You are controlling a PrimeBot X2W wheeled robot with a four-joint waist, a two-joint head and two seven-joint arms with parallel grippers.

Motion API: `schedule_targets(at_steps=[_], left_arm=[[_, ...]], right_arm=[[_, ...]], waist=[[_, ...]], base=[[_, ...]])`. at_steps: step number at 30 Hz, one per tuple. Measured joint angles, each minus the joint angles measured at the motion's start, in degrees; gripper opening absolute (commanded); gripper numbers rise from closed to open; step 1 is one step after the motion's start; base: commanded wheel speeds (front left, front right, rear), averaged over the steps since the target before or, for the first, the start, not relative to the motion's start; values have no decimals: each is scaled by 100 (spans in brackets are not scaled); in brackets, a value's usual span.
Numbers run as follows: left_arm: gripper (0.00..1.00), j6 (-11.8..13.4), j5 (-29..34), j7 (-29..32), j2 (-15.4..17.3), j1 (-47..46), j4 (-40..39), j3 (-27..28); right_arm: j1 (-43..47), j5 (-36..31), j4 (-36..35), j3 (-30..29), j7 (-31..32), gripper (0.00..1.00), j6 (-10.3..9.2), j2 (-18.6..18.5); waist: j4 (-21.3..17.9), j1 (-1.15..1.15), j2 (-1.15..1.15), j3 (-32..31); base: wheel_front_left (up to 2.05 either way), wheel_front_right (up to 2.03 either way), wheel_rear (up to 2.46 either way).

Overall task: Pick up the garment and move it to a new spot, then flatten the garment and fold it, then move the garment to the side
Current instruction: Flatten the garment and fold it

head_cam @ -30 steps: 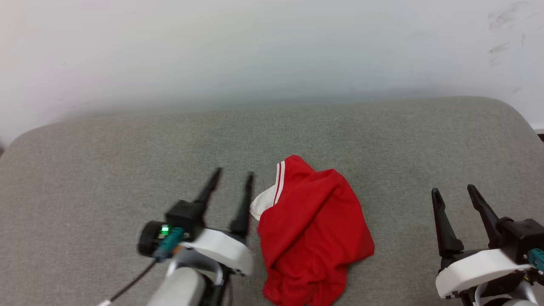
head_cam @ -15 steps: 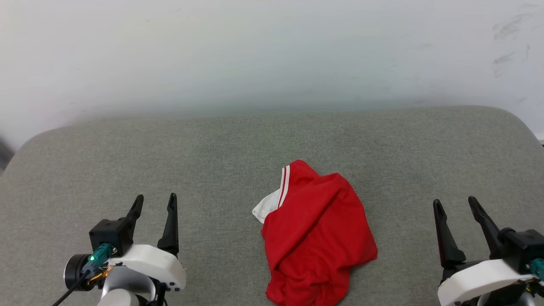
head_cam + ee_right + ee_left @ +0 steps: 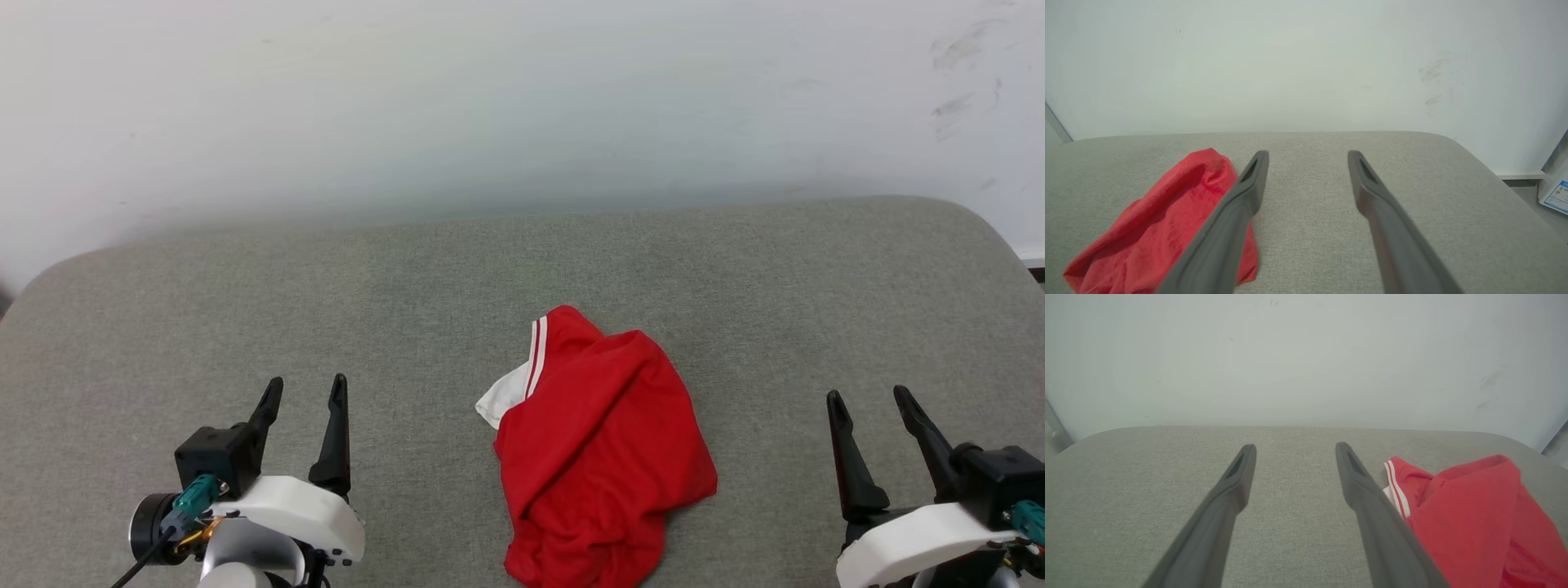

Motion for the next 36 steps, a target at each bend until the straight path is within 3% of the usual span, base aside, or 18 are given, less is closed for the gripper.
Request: schedule_targets(at_steps=[7,15,20,26,27,28,29,30,36], left_arm=[[100,9,7,-35,-33,-41,-59,-67],[100,-80,124,-34,-138,-339,-223,-334],[100,-145,153,-94,-229,-530,-176,-448],[100,-213,152,-179,-350,-678,-4,-556],[100,-215,152,-189,-360,-685,30,-561],[100,-220,152,-212,-366,-688,60,-569],[100,-220,151,-227,-371,-689,88,-575],[100,-219,151,-232,-375,-689,123,-573],[100,-156,90,-279,-353,-614,223,-504]], right_arm=[[-135,48,320,261,417,100,1,8],[-909,170,882,820,2154,100,0,-7],[-1389,604,1206,1347,3418,100,0,-190],[-1718,922,1602,1773,3972,100,0,-387],[-1729,923,1671,1808,4019,92,-1,-426],[-1733,939,1707,1847,4016,42,0,-450],[-1734,987,1711,1876,3968,4,-1,-465],[-1740,1004,1702,1909,3890,0,-1,-497],[-1772,911,1251,1767,3239,0,0,-725]], waist=[[220,0,0,58],[687,0,0,282],[965,0,0,559],[1239,0,0,850],[1274,0,0,880],[1303,0,0,903],[1323,0,0,917],[1329,0,0,914],[1160,0,0,752]], base=[[0,0,0],[0,0,0],[0,0,0],[0,0,0],[0,0,0],[0,0,0],[0,0,0],[0,0,0],[0,0,0]])
